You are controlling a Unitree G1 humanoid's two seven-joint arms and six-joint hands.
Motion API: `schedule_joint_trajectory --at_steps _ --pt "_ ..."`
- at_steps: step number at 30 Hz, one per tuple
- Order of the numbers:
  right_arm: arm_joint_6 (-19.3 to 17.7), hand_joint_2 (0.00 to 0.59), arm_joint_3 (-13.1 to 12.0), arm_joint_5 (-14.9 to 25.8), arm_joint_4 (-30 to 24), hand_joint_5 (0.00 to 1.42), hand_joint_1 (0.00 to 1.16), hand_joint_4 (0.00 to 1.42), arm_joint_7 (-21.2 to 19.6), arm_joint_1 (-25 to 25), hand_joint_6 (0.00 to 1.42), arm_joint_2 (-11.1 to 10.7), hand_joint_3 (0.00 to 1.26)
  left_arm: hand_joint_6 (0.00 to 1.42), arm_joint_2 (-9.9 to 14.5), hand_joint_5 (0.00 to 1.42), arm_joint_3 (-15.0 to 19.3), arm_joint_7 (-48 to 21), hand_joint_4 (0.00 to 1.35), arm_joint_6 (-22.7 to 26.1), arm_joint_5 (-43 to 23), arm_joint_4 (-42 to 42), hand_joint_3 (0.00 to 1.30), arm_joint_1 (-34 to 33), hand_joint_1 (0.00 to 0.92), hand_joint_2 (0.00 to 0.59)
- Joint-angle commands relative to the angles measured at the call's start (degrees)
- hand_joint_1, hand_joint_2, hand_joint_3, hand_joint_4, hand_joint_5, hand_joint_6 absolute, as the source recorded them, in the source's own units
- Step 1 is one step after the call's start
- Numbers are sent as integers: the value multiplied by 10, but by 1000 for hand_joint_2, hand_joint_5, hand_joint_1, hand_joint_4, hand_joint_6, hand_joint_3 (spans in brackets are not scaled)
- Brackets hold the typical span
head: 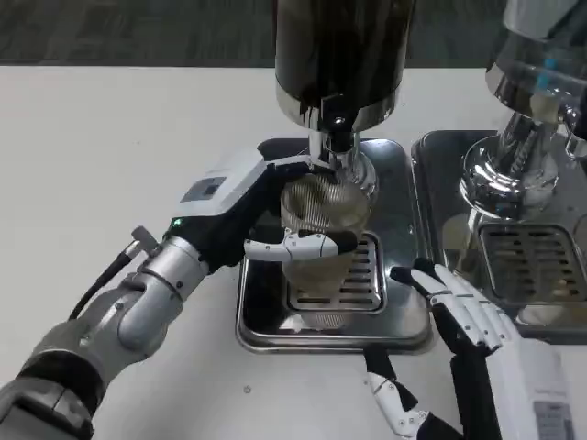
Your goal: Grasp the cup under the faucet to collect the drink, then remove the cup.
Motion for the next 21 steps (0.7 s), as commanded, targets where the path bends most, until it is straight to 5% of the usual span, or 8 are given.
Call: schedule_joint_trajectory --at_steps 1,21 --pt "2 392 2 5 -5 209 463 187 -7 6 266 4 295 536 0 527 -6 -13 403 2 3 2 361 -5 244 107" --pt "1 396 -1 22 -8 220 449 197 6 2 287 -4 295 329 18 371 -11 -4 243 1 10 -18 220 12 182 87"
